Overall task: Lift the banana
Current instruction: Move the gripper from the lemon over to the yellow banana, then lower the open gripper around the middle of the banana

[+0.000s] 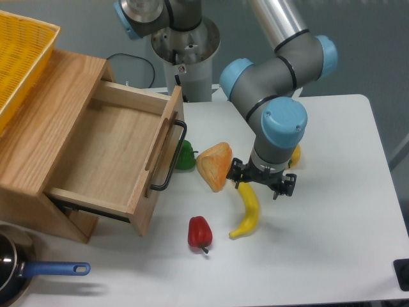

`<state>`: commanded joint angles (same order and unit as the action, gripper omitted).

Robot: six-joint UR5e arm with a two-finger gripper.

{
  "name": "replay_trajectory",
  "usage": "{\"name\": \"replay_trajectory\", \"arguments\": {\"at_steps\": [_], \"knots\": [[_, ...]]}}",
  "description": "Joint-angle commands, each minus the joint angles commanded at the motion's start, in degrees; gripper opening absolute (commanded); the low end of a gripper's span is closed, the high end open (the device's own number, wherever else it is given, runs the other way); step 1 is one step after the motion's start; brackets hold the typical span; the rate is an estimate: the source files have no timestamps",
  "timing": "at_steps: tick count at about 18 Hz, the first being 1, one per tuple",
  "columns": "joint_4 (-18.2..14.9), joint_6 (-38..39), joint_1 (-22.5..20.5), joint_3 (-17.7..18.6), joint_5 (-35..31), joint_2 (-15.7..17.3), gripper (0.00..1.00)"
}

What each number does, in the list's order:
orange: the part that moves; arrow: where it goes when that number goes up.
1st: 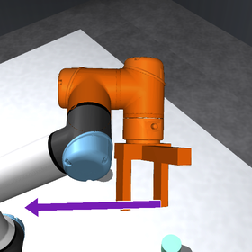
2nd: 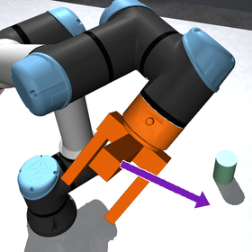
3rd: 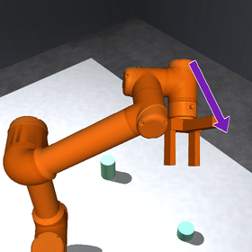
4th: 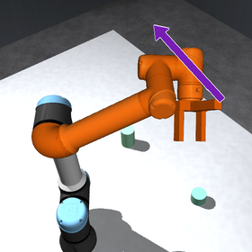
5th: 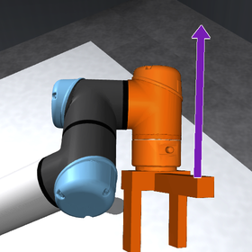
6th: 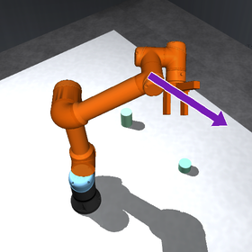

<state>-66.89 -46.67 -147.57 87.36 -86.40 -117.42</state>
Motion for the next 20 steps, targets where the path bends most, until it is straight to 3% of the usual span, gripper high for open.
{"name": "replay_trajectory", "arguments": {"at_steps": [3, 7, 13, 16, 20], "knots": [[0.62, 0.18, 0.00, 0.00, 0.00, -0.79, 1.00], [4.22, 0.09, 0.00, 0.00, -0.09, -2.81, 1.00], [5.28, -0.09, 0.09, -0.53, -0.26, -4.31, 1.00], [7.83, -0.26, 0.44, -0.26, -0.35, -5.98, 1.00], [8.01, -0.35, 1.23, -0.17, -1.14, -6.51, 1.00]]}}
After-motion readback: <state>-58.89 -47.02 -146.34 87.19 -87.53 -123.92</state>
